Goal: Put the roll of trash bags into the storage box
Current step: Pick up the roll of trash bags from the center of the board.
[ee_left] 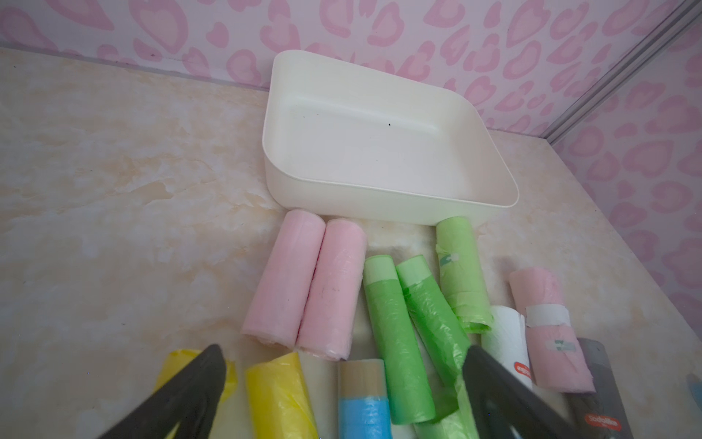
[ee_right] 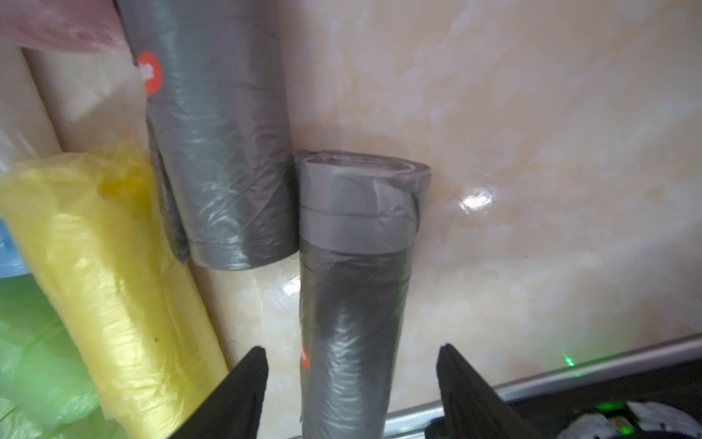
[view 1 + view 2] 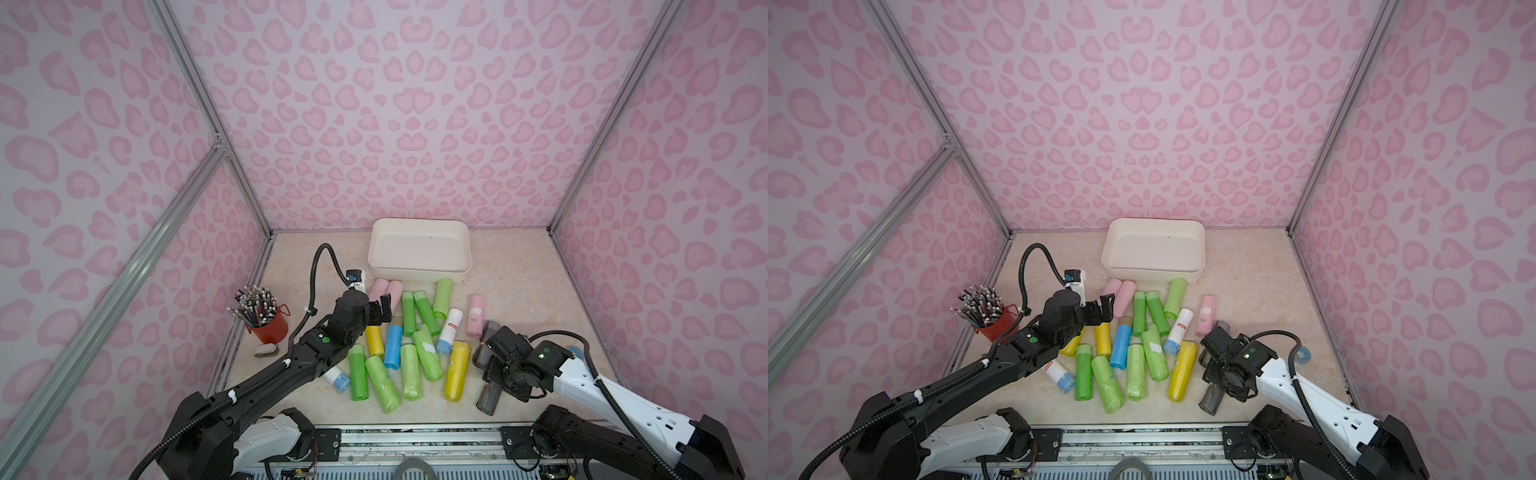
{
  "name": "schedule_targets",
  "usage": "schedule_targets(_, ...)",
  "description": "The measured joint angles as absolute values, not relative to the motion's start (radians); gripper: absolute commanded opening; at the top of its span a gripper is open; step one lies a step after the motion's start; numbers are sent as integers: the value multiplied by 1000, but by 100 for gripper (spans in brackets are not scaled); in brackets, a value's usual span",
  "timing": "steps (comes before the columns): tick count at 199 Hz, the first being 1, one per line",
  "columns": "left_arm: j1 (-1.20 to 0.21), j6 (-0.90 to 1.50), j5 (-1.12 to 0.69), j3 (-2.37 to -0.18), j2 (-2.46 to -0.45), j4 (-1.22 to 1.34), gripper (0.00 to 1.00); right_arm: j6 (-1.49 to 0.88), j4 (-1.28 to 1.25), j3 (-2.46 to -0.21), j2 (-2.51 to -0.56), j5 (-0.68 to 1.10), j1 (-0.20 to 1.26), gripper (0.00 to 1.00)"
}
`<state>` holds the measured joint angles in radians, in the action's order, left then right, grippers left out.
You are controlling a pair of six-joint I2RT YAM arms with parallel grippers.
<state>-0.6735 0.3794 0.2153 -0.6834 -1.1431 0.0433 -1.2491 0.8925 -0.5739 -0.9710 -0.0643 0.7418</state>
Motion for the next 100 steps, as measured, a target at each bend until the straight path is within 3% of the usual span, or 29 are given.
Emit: schedule_targets(100,-662,402,216,-643,-1094,43,100,-1279,738,-508,-1099,-76,735,68)
